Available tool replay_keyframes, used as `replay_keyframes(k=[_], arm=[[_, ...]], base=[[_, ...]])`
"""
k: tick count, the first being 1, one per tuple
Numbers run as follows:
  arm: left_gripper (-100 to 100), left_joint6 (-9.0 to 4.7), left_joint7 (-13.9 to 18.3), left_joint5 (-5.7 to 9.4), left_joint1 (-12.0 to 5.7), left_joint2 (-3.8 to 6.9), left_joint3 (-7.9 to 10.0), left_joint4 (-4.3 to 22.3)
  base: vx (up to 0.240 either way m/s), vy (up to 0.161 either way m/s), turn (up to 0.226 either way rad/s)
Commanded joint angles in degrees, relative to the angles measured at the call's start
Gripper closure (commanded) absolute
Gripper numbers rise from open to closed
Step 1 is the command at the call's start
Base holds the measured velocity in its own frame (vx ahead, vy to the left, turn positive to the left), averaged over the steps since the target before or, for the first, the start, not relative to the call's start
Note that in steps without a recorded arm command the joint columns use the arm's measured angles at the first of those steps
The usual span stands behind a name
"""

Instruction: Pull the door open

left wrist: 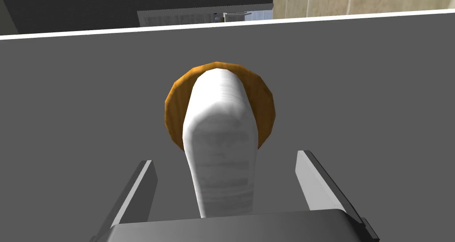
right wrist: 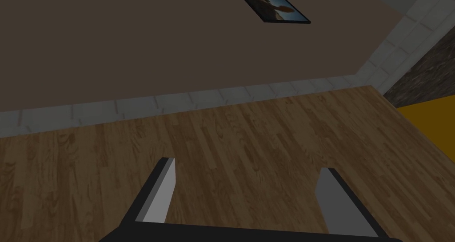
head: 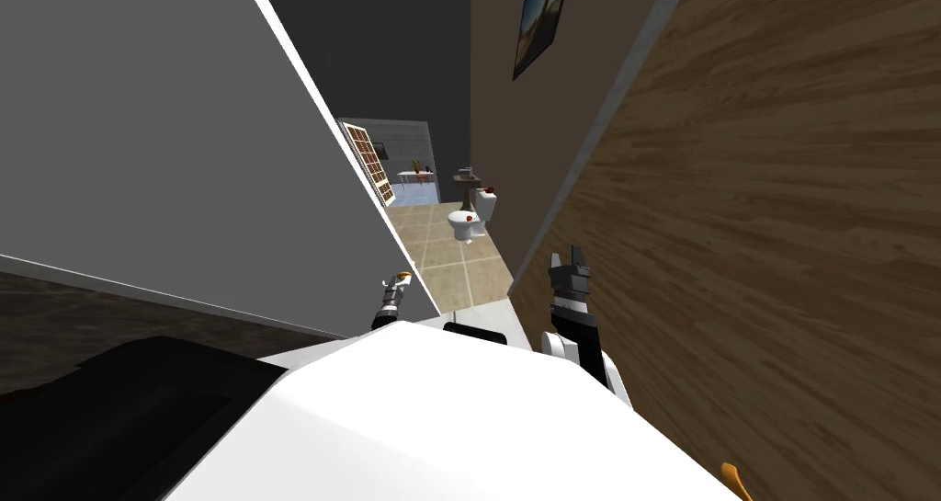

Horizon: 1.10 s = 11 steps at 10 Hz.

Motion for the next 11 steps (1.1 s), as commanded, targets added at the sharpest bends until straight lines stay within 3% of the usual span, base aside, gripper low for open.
replay_keyframes(k=[1,6,11], arm=[[100,0.11,-0.1,-0.03,0.05,-0.05,-0.04,-0.1],[100,0.11,-0.1,-0.03,0.05,-0.05,-0.04,-0.1],[100,-1.75,2.6,-1.48,1.96,1.66,-2.66,-0.7]], base=[[-0.009,-0.001,0.021],[-0.014,-0.002,-0.001],[-0.173,0.015,-0.098]])
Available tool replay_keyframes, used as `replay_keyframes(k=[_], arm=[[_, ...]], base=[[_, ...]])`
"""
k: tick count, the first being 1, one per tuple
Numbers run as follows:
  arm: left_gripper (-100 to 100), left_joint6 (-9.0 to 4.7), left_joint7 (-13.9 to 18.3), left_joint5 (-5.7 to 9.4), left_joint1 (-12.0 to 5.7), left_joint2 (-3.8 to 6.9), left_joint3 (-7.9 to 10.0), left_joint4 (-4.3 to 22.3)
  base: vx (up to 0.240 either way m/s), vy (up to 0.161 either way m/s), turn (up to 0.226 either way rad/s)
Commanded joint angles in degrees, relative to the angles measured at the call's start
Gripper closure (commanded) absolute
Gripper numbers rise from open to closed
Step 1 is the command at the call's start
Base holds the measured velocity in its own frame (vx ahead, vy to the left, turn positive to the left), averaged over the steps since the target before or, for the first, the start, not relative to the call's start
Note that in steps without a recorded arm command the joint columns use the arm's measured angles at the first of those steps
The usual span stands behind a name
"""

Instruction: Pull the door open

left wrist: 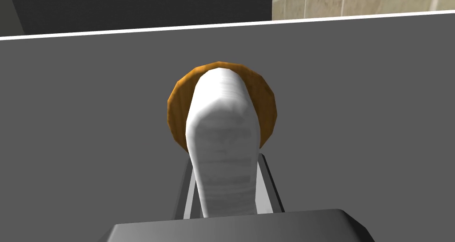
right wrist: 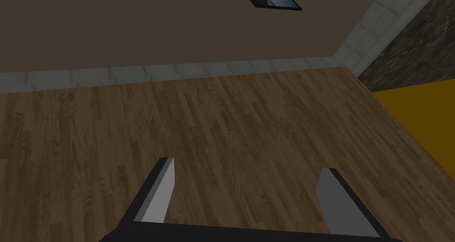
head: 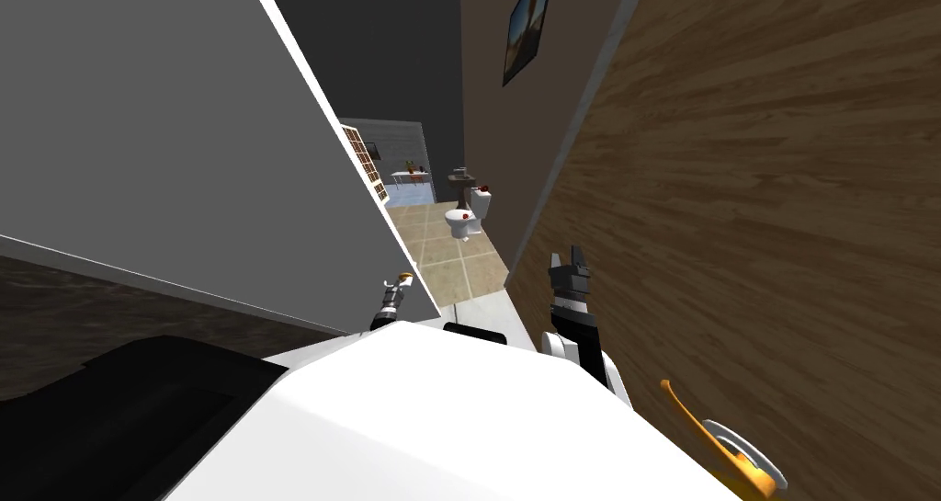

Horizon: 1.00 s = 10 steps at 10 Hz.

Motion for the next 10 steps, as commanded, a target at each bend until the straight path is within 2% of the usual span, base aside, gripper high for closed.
replay_keyframes(k=[1,4,5,6,8,10], arm=[[100,-0.73,1.0,-0.48,0.95,0.61,-0.87,-0.3],[100,-2.09,2.9,-1.46,2.27,1.83,-2.63,-0.8],[100,-1.57,2.4,-1.32,2.09,1.48,-2.40,-0.8],[100,-2.89,3.4,-1.75,3.13,2.01,-3.18,-0.6],[100,-4.47,4.3,-2.12,4.16,2.76,-3.86,-0.4],[100,-6.65,5.6,-2.65,5.58,3.80,-4.79,-0.2]], base=[[-0.233,0.009,-0.097],[-0.231,0.017,-0.109],[-0.098,0.004,-0.025],[-0.168,0.003,-0.139],[-0.230,0.042,-0.158],[-0.237,0.036,-0.160]])
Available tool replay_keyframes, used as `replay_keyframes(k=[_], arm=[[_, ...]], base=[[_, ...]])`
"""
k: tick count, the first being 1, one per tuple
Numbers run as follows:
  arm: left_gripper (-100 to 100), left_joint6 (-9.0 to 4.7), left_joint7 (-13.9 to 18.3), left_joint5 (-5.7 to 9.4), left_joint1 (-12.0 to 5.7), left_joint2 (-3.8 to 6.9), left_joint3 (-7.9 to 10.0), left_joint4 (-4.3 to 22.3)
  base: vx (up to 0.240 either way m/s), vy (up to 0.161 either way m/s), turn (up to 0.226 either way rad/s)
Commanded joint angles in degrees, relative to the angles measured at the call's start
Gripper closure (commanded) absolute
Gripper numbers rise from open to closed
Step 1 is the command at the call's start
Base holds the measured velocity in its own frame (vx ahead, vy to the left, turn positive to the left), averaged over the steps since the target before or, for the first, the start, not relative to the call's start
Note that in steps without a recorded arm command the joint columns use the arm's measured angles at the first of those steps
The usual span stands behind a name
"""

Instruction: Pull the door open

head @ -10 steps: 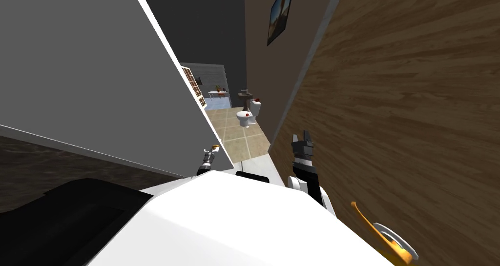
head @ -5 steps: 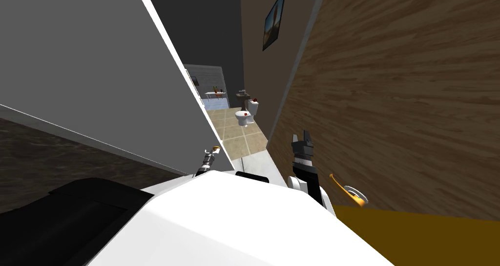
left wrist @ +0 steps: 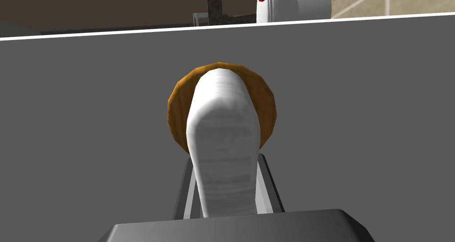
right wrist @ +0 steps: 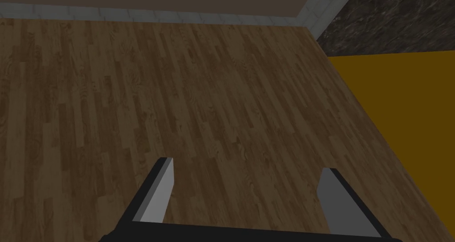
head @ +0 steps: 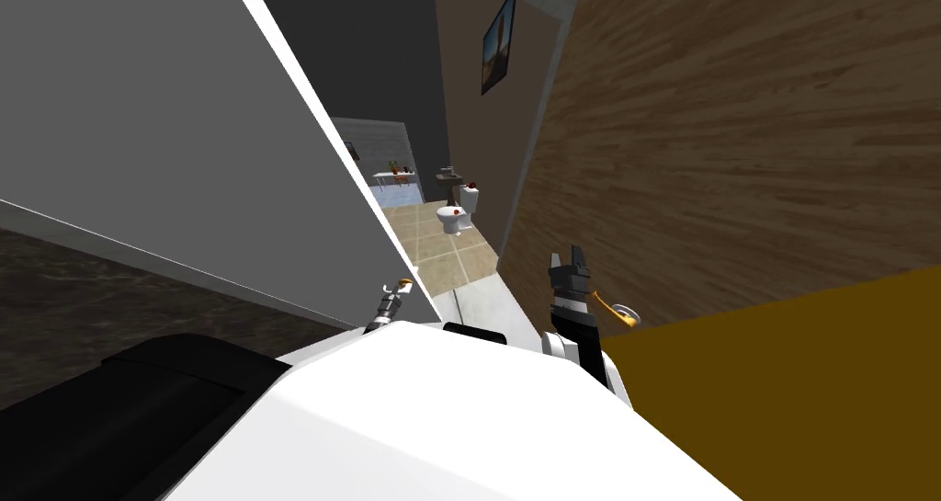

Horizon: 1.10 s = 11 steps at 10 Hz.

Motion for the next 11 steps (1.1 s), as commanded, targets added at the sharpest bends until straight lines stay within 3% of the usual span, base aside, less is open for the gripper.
replay_keyframes(k=[1,3,4,5,11], arm=[[100,-1.71,1.0,-0.30,0.96,0.78,-0.52,0.5],[100,-3.38,2.0,-0.70,2.06,1.57,-1.24,0.6],[100,-2.81,1.6,-0.62,1.51,1.26,-1.11,1.0],[100,-4.05,2.2,-0.93,1.89,1.73,-1.59,1.7],[100,-8.54,4.3,-1.92,2.70,3.76,-3.04,4.1]], base=[[-0.212,0.028,-0.127],[-0.205,0.008,-0.125],[-0.093,-0.003,-0.020],[-0.177,0.005,-0.132],[-0.252,0.043,-0.165]])
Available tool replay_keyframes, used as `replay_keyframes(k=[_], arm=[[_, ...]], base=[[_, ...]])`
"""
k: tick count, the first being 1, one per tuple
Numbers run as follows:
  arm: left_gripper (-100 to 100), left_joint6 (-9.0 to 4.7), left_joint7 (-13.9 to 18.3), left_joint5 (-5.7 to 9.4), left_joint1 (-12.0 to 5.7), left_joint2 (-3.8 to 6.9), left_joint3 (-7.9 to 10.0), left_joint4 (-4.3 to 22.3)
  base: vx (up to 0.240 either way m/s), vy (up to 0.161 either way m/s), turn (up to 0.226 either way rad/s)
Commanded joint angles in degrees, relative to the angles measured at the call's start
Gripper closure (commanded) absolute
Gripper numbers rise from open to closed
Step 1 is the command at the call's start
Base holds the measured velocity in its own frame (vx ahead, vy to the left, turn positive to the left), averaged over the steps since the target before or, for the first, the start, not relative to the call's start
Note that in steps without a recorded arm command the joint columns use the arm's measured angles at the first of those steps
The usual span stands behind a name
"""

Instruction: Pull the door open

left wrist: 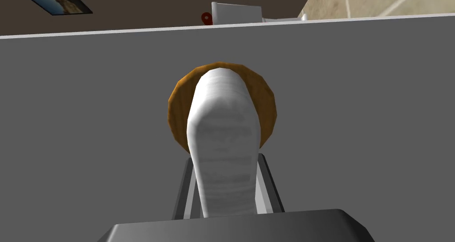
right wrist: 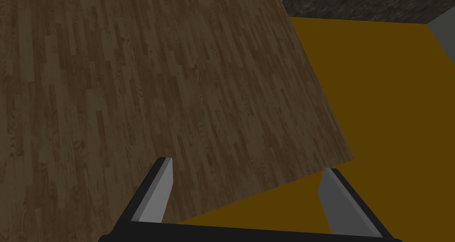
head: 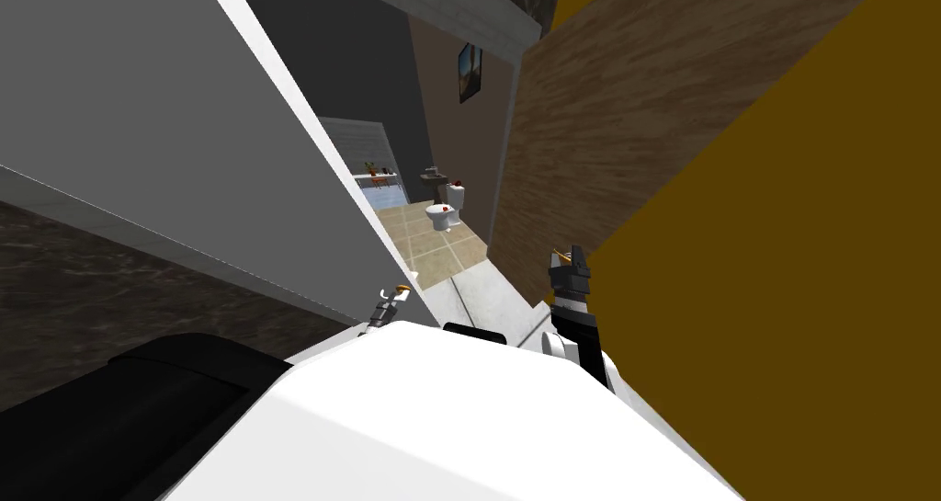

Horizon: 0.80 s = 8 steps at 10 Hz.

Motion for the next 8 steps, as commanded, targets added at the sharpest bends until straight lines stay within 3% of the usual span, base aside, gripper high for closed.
replay_keyframes(k=[1,2,8], arm=[[100,-1.20,0.6,-0.18,0.46,0.54,-0.25,0.2],[100,-0.60,0.3,-0.16,0.40,0.28,-0.26,0.1],[100,2.55,-1.7,1.75,-7.07,-0.45,-3.14,4.0]], base=[[-0.230,0.045,-0.146],[-0.108,0.017,-0.035],[-0.221,0.026,-0.076]])
